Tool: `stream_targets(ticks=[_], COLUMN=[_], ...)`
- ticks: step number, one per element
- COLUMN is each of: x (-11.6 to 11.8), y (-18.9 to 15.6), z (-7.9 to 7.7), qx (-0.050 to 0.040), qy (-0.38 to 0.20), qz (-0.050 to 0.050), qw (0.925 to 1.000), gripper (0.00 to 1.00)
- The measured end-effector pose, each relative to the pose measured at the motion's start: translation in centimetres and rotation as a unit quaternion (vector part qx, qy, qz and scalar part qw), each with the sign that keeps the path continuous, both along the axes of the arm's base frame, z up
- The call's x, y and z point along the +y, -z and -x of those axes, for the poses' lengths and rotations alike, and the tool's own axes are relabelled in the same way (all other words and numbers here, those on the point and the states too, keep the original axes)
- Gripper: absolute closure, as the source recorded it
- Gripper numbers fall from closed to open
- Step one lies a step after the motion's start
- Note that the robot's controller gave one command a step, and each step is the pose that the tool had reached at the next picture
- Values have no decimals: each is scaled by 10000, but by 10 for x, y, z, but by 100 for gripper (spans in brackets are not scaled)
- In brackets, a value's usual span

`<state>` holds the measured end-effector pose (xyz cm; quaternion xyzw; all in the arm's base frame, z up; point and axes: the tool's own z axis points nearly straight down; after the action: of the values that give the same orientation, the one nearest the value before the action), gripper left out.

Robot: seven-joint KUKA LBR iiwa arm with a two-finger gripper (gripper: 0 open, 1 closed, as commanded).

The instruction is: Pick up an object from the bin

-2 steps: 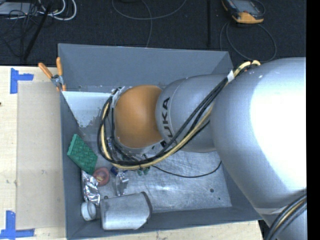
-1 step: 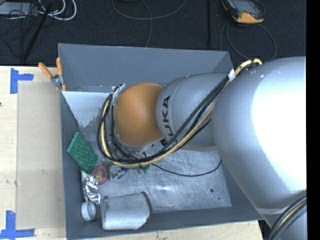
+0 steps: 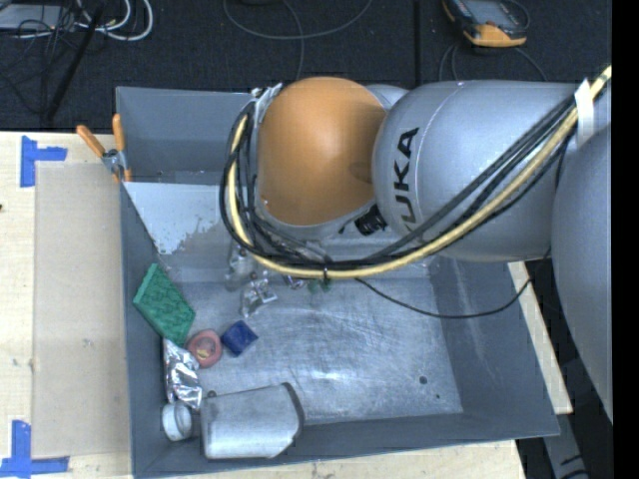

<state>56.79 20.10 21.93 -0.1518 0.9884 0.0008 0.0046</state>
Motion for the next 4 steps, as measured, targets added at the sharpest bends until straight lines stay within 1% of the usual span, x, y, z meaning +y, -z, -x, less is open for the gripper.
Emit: stream_targets(ticks=[1, 2, 3, 4], x=[1, 2, 2, 33], y=[-29, 108, 103, 145], z=[-8, -23, -24, -1], qx=[21, 80, 49, 56], qy=[-705, -377, -368, -1913], qz=[10, 23, 13, 20], qw=[9975, 9993, 9993, 9815], gripper=[100, 100, 0, 0])
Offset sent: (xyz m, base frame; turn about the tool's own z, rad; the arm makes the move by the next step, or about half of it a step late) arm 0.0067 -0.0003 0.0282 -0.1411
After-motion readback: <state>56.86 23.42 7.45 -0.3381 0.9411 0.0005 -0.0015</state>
